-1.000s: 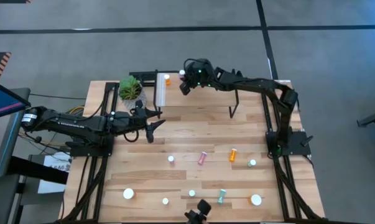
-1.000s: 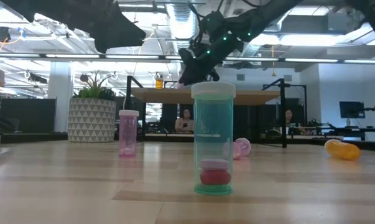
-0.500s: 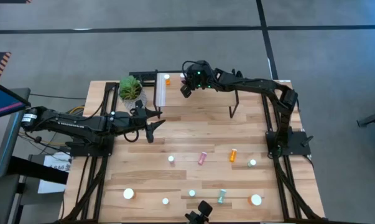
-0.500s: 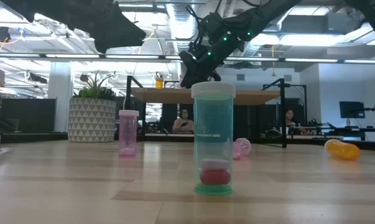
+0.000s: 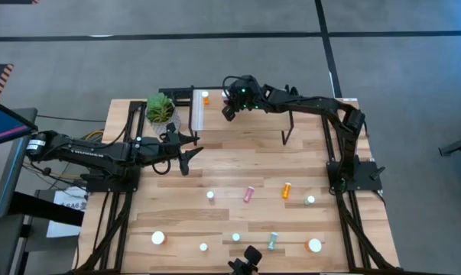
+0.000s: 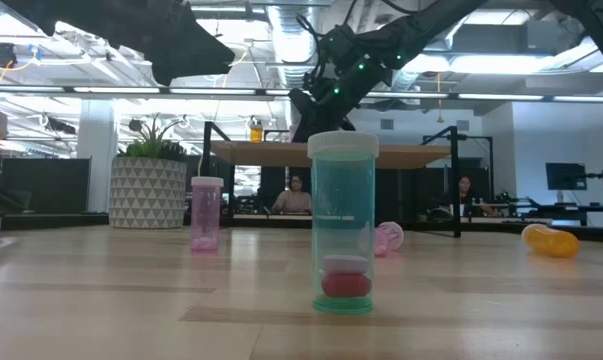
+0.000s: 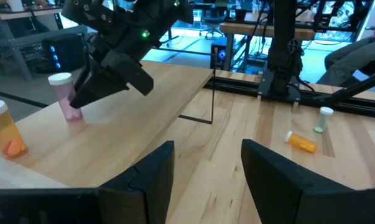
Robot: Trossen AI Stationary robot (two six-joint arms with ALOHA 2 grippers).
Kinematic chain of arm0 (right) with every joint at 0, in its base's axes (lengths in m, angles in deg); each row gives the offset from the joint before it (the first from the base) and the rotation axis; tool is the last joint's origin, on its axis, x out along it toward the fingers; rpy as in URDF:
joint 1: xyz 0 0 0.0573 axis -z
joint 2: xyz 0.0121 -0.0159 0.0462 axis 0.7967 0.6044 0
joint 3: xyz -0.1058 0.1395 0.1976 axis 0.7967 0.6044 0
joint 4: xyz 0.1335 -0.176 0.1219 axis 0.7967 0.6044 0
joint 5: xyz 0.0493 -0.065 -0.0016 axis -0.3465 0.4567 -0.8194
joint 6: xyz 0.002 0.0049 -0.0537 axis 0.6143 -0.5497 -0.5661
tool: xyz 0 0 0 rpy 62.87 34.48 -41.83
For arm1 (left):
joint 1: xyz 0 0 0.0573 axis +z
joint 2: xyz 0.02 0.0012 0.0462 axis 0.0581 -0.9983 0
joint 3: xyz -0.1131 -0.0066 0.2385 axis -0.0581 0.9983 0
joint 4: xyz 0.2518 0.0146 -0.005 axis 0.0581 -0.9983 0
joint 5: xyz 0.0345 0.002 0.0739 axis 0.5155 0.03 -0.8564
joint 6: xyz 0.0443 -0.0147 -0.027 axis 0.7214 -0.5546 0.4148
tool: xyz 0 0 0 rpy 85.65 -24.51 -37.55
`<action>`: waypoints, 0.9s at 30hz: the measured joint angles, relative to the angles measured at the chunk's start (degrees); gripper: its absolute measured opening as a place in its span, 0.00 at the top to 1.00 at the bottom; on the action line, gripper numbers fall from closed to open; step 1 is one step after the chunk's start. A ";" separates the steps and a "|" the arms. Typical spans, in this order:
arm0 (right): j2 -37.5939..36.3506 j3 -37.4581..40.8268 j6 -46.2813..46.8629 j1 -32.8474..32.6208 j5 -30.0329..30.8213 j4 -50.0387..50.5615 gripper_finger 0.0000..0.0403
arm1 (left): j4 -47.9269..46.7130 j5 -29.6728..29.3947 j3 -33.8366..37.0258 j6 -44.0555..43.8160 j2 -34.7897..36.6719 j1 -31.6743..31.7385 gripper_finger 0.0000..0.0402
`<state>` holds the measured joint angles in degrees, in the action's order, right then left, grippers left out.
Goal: Pick and place medicine bottles onto shelf by color
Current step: Put the top pink pill bottle on the shelf
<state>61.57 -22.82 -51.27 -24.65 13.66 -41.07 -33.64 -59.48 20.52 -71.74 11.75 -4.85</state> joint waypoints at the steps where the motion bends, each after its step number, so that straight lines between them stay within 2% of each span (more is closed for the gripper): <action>1: 0.00 0.00 0.00 0.00 0.00 0.11 0.74 | -0.01 0.01 0.00 0.01 0.00 0.00 0.57; 11: 0.00 0.00 -0.70 -0.35 0.00 0.52 0.73 | -0.01 0.01 0.00 0.00 0.00 0.00 0.57; 22: -0.12 0.00 0.68 -0.37 0.01 1.99 0.47 | -0.01 0.03 0.00 -0.47 0.00 0.00 0.57; 27: -1.85 0.02 0.66 -0.33 2.15 5.10 0.42 | -0.01 0.03 0.00 -0.71 0.00 0.00 0.57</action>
<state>59.72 -22.80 -50.61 -24.98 15.81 -35.98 -33.65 -59.45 20.52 -72.45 11.75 -4.85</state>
